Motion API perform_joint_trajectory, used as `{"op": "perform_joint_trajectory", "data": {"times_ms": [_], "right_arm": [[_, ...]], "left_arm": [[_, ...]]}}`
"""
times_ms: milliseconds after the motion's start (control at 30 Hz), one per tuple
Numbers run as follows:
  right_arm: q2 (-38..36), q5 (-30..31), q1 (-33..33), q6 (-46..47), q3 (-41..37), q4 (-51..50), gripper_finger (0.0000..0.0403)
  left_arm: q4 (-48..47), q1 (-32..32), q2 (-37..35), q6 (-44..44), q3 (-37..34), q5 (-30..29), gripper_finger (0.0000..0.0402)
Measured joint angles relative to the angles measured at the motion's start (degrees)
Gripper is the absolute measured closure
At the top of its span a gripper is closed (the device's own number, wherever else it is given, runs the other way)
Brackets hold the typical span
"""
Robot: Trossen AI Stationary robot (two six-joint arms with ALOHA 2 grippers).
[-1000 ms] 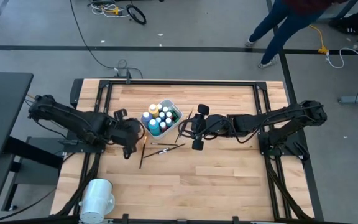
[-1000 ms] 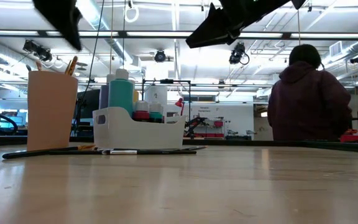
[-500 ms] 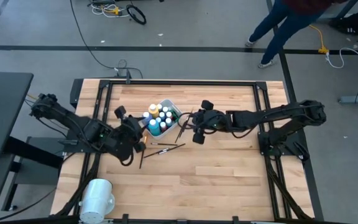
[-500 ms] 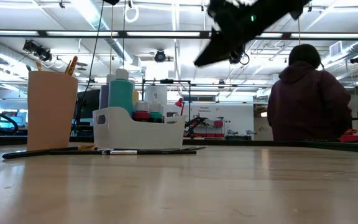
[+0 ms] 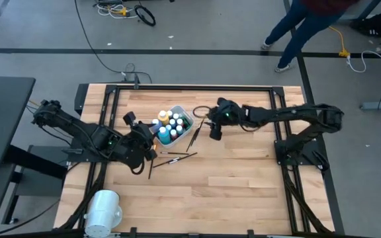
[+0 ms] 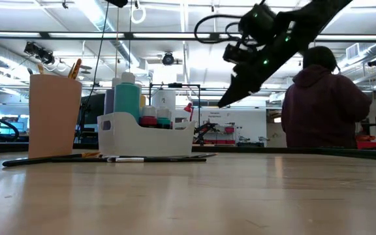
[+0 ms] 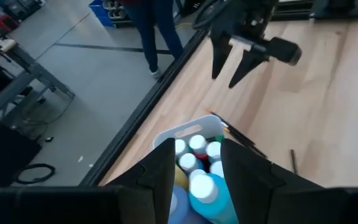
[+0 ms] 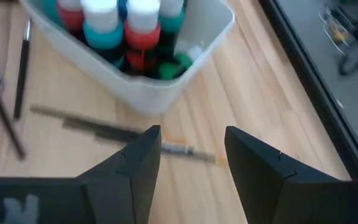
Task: Pick & Place Paint Supplies
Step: Put the top right black gold paintbrush into the orange cup
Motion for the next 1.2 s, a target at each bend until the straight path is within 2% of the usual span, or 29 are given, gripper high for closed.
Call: {"op": "perform_joint_trajectory", "data": {"times_ms": [67,200,400,733,1200], "right_arm": [[2.1,-4.5,-2.0,-4.5,0.0,0.7,0.0219],[7.4,-8.7,-4.4,-13.7,1.6,-1.6,0.0219],[14.7,-14.9,-7.9,-13.9,7.8,-3.7,0.0219],[22.0,-18.4,-10.7,-14.8,14.4,-9.2,0.0219],[25.9,-18.9,-10.4,-13.4,15.3,-12.9,0.0236]], "left_arm": [[0.1,0.4,0.0,1.6,0.0,0.0,0.0264],[0.5,0.8,0.0,3.4,0.0,0.6,0.0264],[0.8,0.8,0.0,3.5,0.0,0.5,0.0264],[0.4,0.8,0.0,4.8,0.0,0.9,0.0264],[0.1,0.8,0.0,4.8,0.0,1.1,0.0264]]}}
